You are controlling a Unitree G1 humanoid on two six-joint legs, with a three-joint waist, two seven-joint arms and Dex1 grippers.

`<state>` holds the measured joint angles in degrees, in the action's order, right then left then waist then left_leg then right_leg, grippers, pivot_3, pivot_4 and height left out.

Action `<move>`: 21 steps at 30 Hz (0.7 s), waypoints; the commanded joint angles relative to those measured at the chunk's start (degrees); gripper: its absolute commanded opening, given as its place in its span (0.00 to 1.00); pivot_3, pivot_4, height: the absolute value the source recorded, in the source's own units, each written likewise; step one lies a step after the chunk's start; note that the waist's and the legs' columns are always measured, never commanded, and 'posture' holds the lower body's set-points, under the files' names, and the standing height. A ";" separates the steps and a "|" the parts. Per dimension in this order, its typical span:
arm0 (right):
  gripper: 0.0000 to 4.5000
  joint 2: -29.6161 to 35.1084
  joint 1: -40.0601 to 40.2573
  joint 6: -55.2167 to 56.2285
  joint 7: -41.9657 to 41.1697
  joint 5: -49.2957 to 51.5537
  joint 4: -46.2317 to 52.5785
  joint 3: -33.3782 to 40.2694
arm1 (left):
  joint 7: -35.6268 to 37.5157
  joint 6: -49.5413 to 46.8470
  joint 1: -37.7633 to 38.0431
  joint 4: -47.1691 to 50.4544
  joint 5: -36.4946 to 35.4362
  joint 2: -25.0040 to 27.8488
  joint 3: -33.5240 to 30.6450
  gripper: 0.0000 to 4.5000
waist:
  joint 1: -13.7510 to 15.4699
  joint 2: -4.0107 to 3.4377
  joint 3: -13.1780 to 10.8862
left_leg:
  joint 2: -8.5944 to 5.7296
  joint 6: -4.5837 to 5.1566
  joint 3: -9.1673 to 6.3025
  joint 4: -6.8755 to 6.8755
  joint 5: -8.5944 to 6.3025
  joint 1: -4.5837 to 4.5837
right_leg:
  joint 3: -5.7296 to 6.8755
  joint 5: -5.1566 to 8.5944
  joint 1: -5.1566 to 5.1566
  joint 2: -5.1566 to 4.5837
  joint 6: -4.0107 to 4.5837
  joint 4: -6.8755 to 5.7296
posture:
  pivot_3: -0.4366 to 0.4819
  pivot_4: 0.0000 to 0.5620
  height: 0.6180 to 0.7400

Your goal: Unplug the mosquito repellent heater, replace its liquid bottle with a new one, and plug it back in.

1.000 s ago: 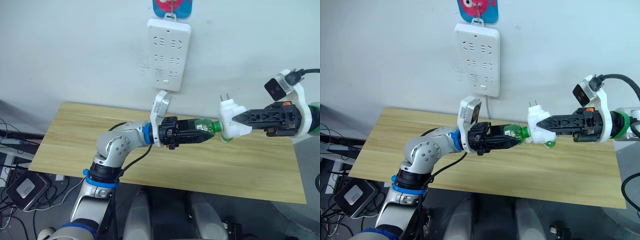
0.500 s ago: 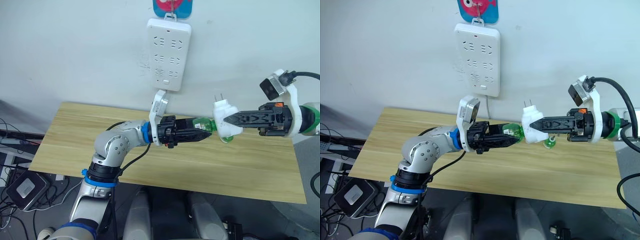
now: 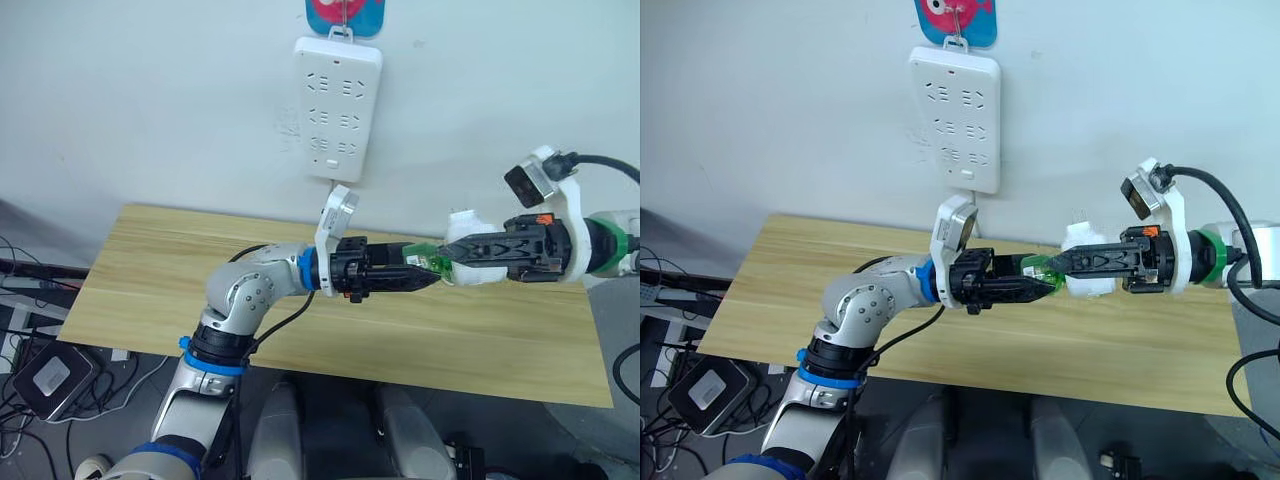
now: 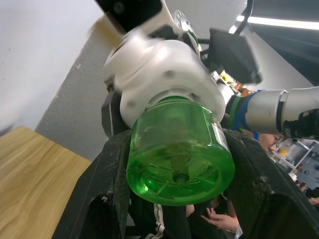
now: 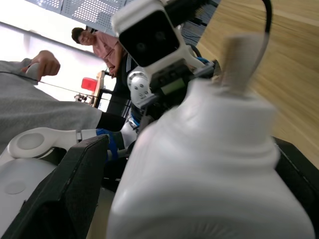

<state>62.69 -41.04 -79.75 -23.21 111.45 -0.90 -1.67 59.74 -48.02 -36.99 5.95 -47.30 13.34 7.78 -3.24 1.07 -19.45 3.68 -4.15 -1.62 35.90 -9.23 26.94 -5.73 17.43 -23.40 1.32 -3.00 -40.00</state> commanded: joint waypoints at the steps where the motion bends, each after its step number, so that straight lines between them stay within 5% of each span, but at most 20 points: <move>1: 1.00 1.28 1.72 1.08 0.43 1.55 2.35 2.38 | -0.28 0.06 -1.28 1.27 -1.71 -0.50 -1.57 0.50 | 0.01 0.00 0.00 | 0.00 0.00 0.00 0.00 0.00 0.00 | 0.00 0.00 0.00 0.00 0.00 0.00 | 0.38 0.57 1.00; 11: 1.00 11.60 20.04 -1.16 -6.63 -1.35 14.02 9.86 | -1.44 -0.04 -3.13 -0.96 -1.92 0.32 -4.31 0.50 | 0.37 -0.01 0.00 | -0.05 0.00 -0.05 -0.01 0.00 0.02 | 0.07 0.02 0.02 -0.05 -0.03 0.01 | 0.40 0.57 1.00; 16: 1.00 9.37 16.11 7.62 -9.54 -23.42 -0.63 10.68 | -1.17 -1.66 -2.45 0.54 -3.38 1.61 -4.48 0.50 | -0.05 0.00 0.01 | -0.04 0.02 0.00 0.14 0.02 -0.06 | 0.00 0.10 0.11 -0.05 -0.37 0.02 | 0.40 0.56 1.00; 21: 0.70 1.44 6.77 10.74 -10.42 -33.01 -8.38 10.17 | -0.36 -3.86 -1.66 2.13 -4.40 3.69 -4.03 0.50 | -0.54 -0.06 0.04 | -0.04 0.12 0.08 0.12 0.09 -0.10 | -0.08 0.06 0.08 -0.04 -0.43 -0.02 | 0.40 0.54 1.00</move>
<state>64.70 -32.56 -70.07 -32.23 80.79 -8.89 7.61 58.26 -51.24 -38.65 4.92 -49.53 16.68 4.22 -3.78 1.01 -19.41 3.65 -4.03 -1.56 36.00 -9.13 26.85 -5.78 17.49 -23.32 1.28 -3.43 -40.03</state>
